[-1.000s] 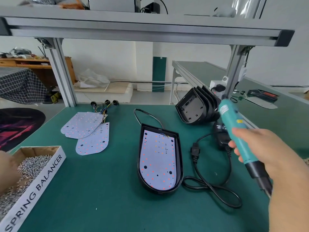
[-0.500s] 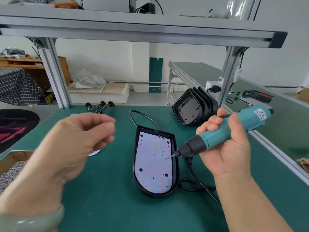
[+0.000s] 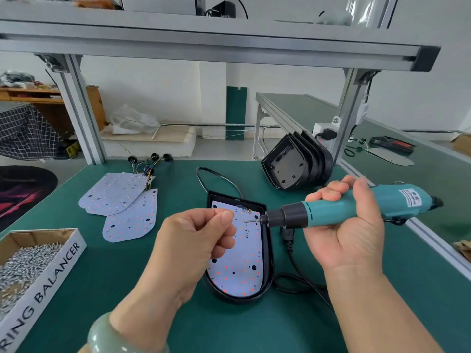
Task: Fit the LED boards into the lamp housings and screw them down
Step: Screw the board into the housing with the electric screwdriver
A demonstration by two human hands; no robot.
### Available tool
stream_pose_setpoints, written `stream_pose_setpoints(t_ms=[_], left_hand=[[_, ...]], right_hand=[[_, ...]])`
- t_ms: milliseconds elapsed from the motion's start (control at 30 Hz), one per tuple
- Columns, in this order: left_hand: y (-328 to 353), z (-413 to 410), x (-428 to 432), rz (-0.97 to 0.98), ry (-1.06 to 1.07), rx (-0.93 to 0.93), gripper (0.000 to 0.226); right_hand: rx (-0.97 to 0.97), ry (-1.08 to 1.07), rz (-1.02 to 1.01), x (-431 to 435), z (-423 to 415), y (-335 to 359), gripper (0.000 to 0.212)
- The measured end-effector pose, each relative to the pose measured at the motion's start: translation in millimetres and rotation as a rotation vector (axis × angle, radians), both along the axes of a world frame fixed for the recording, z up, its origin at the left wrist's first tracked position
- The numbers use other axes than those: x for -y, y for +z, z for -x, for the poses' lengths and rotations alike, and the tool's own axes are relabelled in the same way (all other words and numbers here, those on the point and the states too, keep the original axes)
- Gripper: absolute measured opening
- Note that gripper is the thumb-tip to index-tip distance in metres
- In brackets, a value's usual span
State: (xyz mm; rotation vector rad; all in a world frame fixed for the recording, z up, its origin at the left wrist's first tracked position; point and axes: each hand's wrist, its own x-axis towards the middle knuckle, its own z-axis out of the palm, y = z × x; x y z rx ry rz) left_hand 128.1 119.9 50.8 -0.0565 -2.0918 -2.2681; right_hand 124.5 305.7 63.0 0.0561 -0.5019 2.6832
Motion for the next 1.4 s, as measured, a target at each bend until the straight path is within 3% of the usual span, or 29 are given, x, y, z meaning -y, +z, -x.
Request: stream_pose_setpoints(t_ms=[667, 900, 1100, 1400], left_hand=[[-0.7, -6.0, -6.7, 0.004, -0.083, 0.045, 0.021], [-0.5, -8.3, -6.1, 0.068, -0.071, -0.038, 0.023], [0.2, -14.5, -14.1, 0.100, -0.004, -0.232, 0.029], [-2.9, -14.8, -14.7, 0.062, -0.040, -0.269, 0.027]], right_hand=[[-0.014, 0.008, -0.004, 8.2, -1.5, -0.1, 0.009], [-0.013, -0.001, 0.010, 11.2, -1.7, 0.3, 0.009], [-0.005, 0.007, 0.071, 8.8, -2.1, 1.0, 0.007], [0.038, 0.023, 0.146, 6.8, -2.1, 1.3, 0.008]])
